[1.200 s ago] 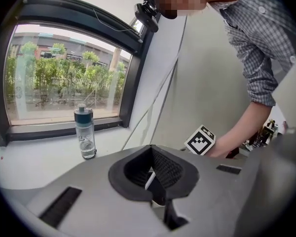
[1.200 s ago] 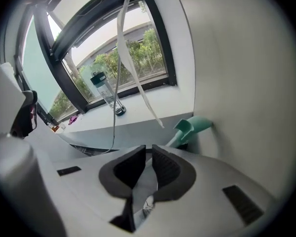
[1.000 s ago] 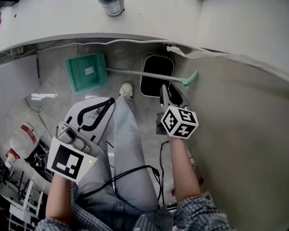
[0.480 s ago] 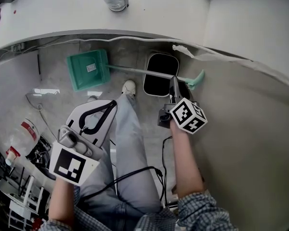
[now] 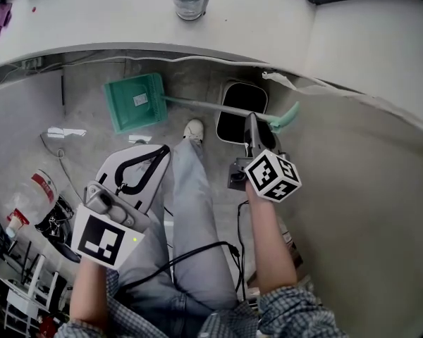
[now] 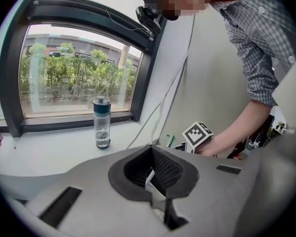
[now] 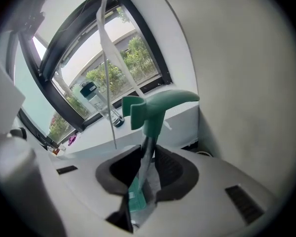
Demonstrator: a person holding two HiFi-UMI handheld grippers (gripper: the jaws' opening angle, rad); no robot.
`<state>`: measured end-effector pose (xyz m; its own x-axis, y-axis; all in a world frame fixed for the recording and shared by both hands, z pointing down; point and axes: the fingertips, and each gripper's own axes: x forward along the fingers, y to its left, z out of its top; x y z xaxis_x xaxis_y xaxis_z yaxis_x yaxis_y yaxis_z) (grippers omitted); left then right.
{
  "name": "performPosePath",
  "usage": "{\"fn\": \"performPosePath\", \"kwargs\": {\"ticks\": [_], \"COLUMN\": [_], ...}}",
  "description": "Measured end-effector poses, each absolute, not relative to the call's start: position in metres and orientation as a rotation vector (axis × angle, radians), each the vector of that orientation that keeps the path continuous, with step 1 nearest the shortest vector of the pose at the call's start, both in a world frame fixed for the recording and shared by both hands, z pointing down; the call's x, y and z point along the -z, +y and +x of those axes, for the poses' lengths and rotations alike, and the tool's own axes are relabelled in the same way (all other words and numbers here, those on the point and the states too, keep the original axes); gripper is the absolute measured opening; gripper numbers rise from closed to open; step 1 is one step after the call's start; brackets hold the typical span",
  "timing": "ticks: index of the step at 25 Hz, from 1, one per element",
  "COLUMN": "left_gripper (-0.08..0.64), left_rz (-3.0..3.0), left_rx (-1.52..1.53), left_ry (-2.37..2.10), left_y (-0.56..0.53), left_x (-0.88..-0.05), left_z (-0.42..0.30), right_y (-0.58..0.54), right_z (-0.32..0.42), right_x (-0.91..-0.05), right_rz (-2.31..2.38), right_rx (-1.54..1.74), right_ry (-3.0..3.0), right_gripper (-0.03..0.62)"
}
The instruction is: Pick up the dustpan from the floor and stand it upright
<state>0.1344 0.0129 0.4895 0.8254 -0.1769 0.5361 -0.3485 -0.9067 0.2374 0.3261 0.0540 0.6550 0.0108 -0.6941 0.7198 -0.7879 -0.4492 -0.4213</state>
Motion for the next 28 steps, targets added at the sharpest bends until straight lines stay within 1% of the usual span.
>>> {"fn": "performPosePath", "kwargs": {"ticks": [7, 16, 28], "left_gripper": [0.006, 0.006, 0.006], "left_rz": [2.696, 2.684, 2.650], "left_rx": [-0.732, -0.712, -0.649], "left_ry": [-0.436, -0.530, -0.709], "left_y": [0.010, 0.008, 0.004], "left_x": [-0.477, -0.466, -0.452], "left_z": [0.103, 0.051, -0.017], "right_y": [0.035, 0.017, -0.033], "right_z": [0.278, 0.224, 0.136], "right_x": [-0.627, -0.601, -0.571], "right_rz": [2.110, 2.030, 1.921], "right_rx": [-1.390, -1.300, -1.155], "right_ry": [-1.690, -1.799, -1.978], "right_gripper": [0.083, 0.083, 0.086]}}
